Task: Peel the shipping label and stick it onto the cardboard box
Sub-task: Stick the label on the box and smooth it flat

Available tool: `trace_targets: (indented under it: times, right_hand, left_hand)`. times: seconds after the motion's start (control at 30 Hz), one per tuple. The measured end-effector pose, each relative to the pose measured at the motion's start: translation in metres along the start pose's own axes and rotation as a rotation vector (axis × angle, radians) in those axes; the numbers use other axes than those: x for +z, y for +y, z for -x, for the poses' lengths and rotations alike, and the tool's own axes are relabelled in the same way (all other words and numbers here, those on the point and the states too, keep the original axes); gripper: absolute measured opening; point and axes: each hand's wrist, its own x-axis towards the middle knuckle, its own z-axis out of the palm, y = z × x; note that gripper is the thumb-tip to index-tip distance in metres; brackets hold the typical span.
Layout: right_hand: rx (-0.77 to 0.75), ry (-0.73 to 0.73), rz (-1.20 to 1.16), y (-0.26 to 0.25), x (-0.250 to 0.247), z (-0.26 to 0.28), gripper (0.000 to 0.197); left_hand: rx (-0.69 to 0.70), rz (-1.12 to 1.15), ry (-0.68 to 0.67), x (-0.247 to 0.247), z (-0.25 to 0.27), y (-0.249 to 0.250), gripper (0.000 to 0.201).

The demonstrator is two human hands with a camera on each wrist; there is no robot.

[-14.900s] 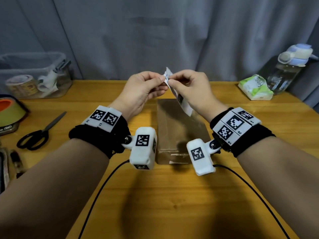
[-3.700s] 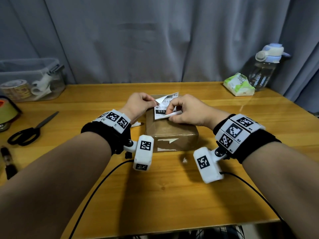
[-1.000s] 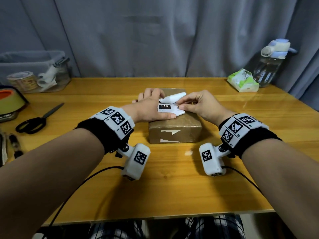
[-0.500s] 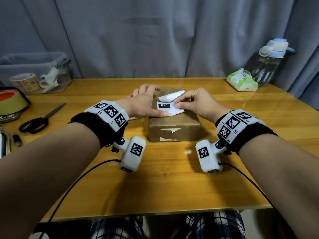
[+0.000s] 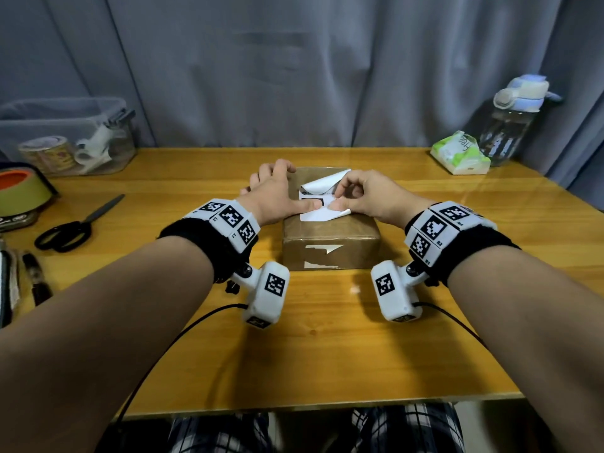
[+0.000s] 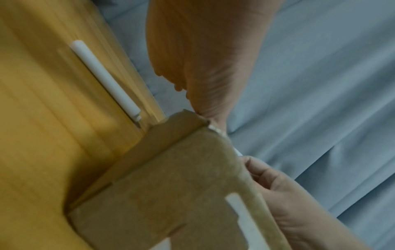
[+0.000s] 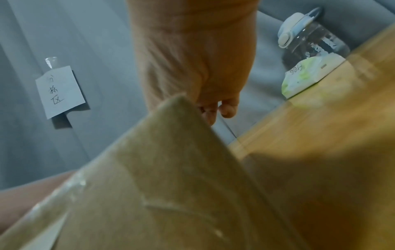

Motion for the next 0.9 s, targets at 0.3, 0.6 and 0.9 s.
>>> trace_targets:
  times: [0.3, 0.6, 0.9]
  right_hand:
    - [0.001, -0.113, 0.104, -0.002, -0.008, 0.012, 0.036]
    - [0.049, -0.090, 0.022, -0.003, -0.010, 0.016, 0.029]
    - [0.059, 0.028, 0.132, -0.007, 0.002, 0.015, 0.016]
  left_hand:
    - [0.002, 0.000, 0.009, 0.001, 0.002, 0.002, 0.084]
    - [0.046, -0.104, 0.002, -0.001, 0.006, 0.012, 0.086]
    - [0.168, -0.117, -0.147, -0.004, 0.012, 0.022, 0.093]
